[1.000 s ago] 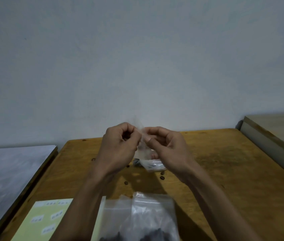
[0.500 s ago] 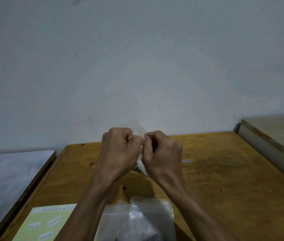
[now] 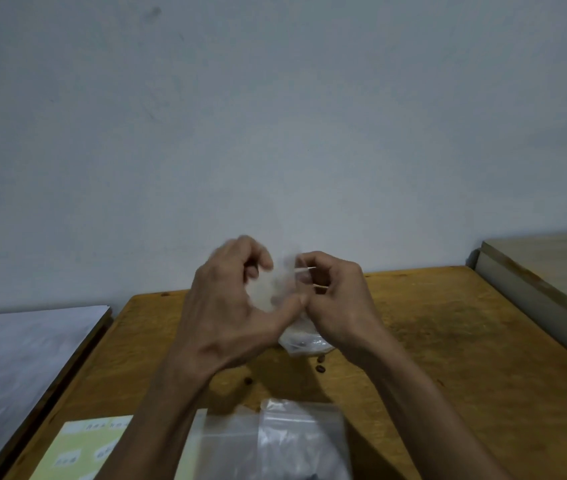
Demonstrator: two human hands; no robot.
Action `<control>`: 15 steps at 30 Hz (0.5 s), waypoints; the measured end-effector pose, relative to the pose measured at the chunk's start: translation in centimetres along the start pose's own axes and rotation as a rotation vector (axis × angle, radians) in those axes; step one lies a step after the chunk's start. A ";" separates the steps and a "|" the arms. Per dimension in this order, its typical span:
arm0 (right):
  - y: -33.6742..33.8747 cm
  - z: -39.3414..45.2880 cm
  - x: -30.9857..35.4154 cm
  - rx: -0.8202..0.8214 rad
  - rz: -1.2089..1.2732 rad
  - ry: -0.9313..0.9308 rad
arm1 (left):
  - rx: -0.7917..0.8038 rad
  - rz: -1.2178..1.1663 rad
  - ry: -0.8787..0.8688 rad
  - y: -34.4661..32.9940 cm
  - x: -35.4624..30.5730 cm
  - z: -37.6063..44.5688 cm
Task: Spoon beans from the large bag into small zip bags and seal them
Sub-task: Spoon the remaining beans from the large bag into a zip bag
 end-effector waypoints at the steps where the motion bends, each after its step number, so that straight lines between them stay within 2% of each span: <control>1: -0.1 0.0 -0.3 0.031 0.091 -0.030 | 0.060 0.119 -0.029 -0.3 0.4 0.0; 4: -0.8 -0.2 -0.8 0.116 0.276 -0.079 | 0.366 0.361 -0.046 -2.8 2.1 0.0; 5: -0.9 -0.2 -1.0 0.133 0.281 -0.085 | 0.416 0.385 -0.030 -3.4 2.5 -0.1; 10: 0.2 -0.1 -1.9 0.066 -0.017 -0.070 | 0.295 0.472 -0.115 -3.6 1.8 -0.2; 12: 0.5 -0.1 -1.6 0.020 -0.146 -0.037 | 0.315 0.517 -0.116 -3.9 2.0 -0.3; 15: 1.0 0.0 -1.7 -0.050 -0.132 -0.015 | 0.367 0.500 -0.066 -4.4 3.7 -0.1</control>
Point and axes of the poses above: each hand's wrist, its own z-axis towards the middle knuckle, its own y-axis out of the back of the hand, x = y × z, the point moved 8 cm from there along z, towards the middle knuckle, and after that the axes turned 5 degrees about -z, right-handed, at the moved point
